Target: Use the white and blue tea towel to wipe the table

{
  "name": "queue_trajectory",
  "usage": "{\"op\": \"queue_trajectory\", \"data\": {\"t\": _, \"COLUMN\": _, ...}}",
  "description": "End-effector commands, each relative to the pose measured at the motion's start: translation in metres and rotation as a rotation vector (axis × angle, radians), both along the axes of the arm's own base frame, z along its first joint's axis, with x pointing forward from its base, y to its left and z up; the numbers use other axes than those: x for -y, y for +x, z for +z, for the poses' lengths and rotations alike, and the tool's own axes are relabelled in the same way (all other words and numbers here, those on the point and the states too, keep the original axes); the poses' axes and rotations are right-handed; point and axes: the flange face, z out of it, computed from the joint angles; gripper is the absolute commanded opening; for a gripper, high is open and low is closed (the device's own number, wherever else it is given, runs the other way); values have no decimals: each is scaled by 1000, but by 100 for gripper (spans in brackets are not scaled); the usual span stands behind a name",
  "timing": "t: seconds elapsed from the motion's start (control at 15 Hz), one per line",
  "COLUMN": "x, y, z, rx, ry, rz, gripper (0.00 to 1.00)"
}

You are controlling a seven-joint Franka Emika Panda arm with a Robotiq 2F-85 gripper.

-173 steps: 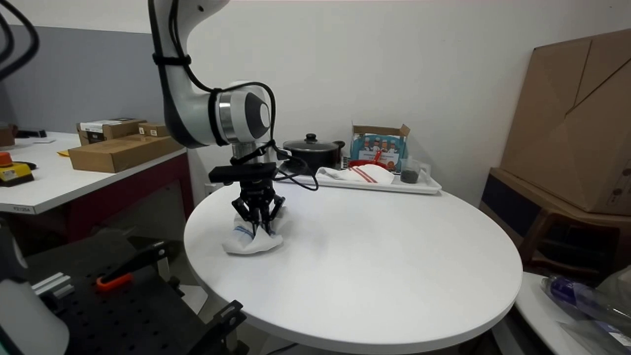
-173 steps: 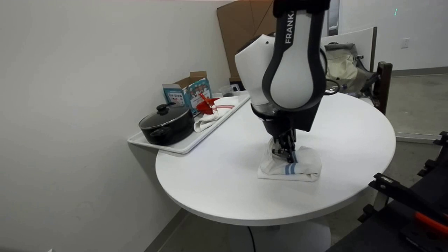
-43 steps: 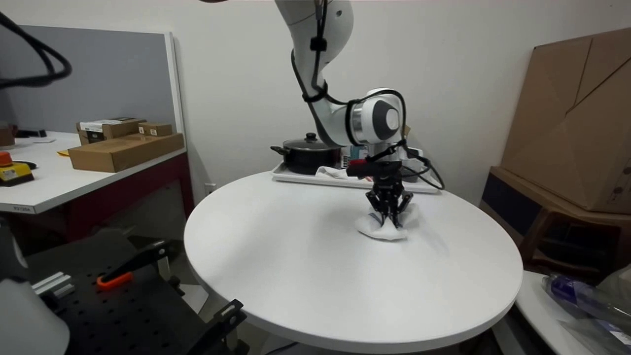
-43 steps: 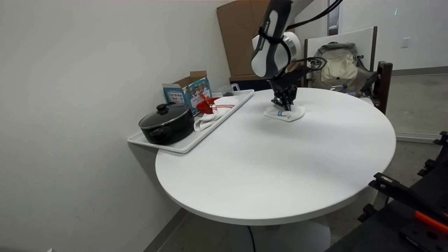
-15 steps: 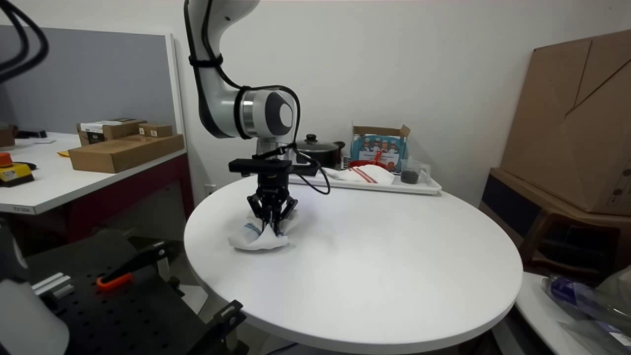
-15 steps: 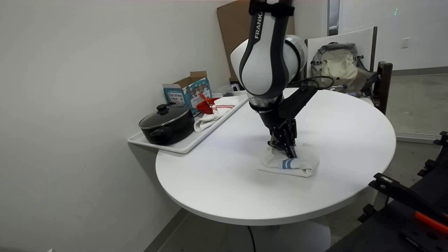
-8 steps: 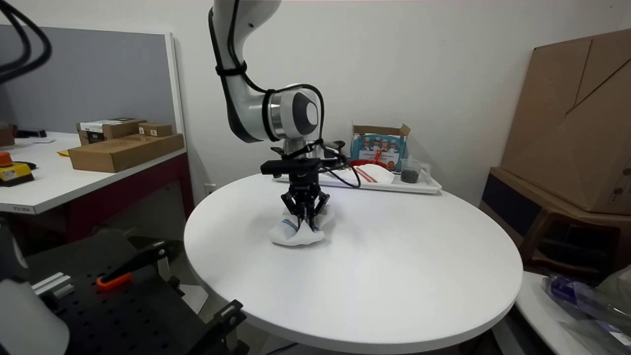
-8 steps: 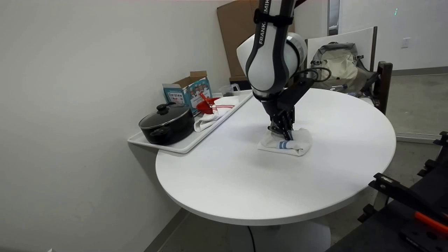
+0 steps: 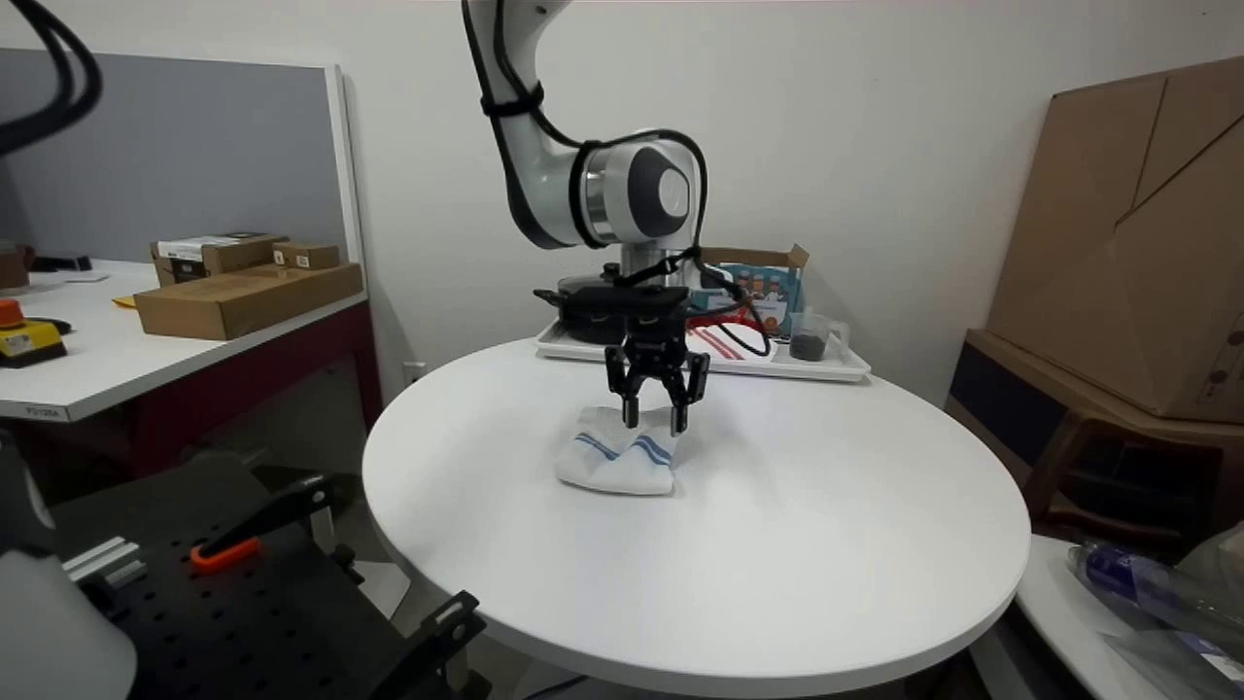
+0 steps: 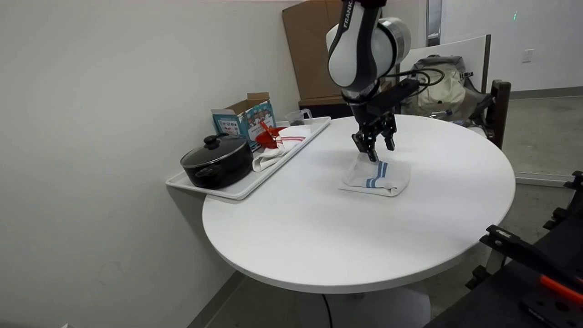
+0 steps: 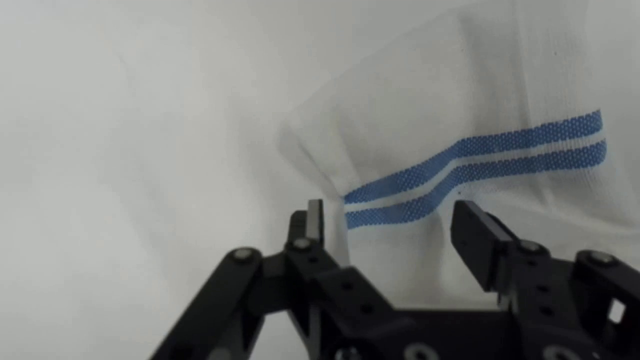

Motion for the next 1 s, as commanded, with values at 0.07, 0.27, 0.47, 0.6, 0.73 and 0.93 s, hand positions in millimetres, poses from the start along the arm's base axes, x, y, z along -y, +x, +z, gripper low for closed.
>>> {"op": "queue_trajectory", "data": {"t": 0.07, "x": 24, "y": -8, "z": 77, "rx": -38, "ry": 89, "rz": -51, "gripper": 100}}
{"op": "queue_trajectory", "data": {"t": 0.27, "x": 38, "y": -22, "z": 127, "rx": -41, "ry": 105, "rz": -33, "gripper": 100}}
{"op": "queue_trajectory", "data": {"t": 0.47, "x": 50, "y": -41, "z": 167, "rx": -6, "ry": 89, "rz": -14, "gripper": 100}}
{"op": "queue_trajectory", "data": {"t": 0.6, "x": 51, "y": -57, "z": 186, "rx": 35, "ry": 76, "rz": -5, "gripper": 100}}
{"op": "queue_trajectory", "data": {"t": 0.73, "x": 45, "y": -76, "z": 200, "rx": 69, "ry": 76, "rz": 5, "gripper": 100}}
{"op": "queue_trajectory", "data": {"t": 0.93, "x": 21, "y": -114, "z": 214, "rx": 125, "ry": 106, "rz": 19, "gripper": 100}}
